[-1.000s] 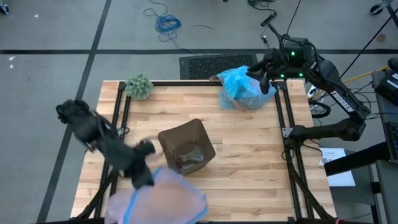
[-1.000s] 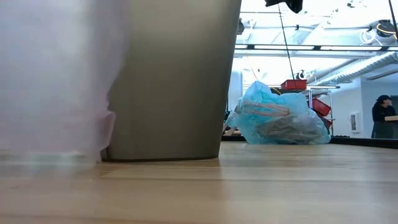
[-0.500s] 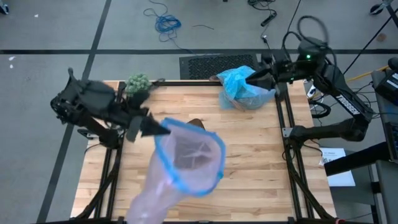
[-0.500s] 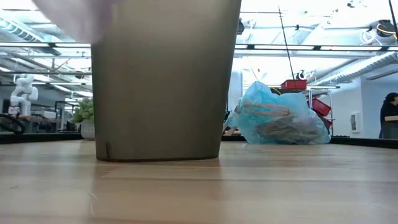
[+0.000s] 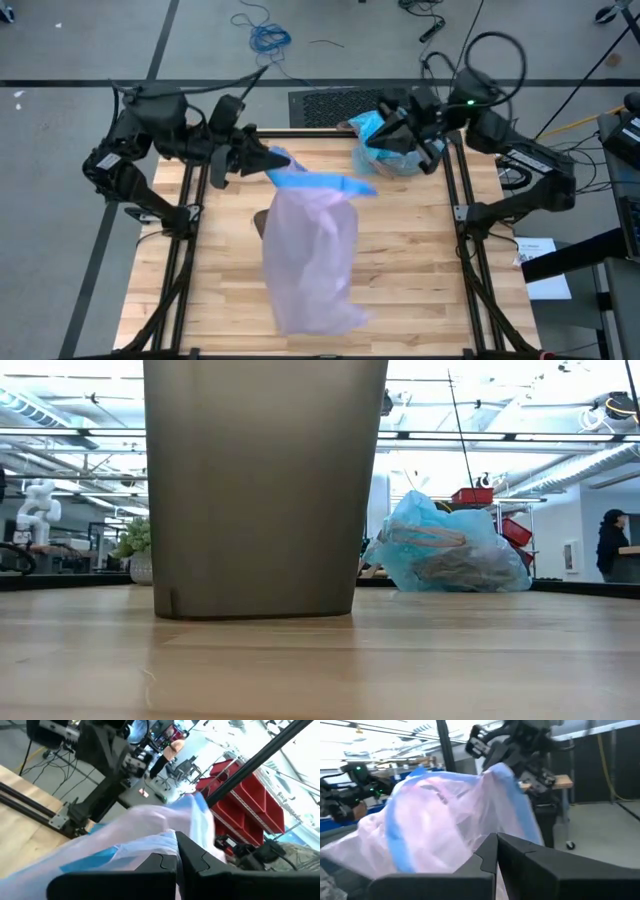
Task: Place trash/remove bag and relplace
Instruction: Insert the pink trash bag into the trash bin
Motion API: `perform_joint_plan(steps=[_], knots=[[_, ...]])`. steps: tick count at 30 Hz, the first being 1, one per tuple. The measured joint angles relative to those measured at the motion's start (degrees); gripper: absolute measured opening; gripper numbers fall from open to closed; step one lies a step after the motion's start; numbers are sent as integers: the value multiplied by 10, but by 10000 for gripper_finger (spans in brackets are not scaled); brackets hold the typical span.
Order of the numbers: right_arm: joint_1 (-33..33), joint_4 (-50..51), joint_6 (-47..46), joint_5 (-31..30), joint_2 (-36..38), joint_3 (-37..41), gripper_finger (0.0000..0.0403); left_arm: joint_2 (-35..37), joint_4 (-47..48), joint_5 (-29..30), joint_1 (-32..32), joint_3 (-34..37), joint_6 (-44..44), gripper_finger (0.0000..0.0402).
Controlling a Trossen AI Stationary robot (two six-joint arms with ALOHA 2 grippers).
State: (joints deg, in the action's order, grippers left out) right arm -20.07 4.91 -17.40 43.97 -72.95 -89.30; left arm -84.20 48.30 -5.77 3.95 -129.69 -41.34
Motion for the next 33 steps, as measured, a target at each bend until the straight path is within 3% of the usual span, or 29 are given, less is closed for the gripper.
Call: perform_joint_plan(steps=[6,14,22,33], knots=[[22,-17,-2,58,-75,-52,0,-3,-4,-48,-35,0,26,0],[28,-11,1,132,-163,-186,0,-3,-51,-118,-91,0,60,0],[10,66,39,134,-192,-300,0,-4,-89,-189,-132,-9,71,0],[9,78,47,132,-192,-315,0,-9,-88,-227,-177,-54,107,0]])
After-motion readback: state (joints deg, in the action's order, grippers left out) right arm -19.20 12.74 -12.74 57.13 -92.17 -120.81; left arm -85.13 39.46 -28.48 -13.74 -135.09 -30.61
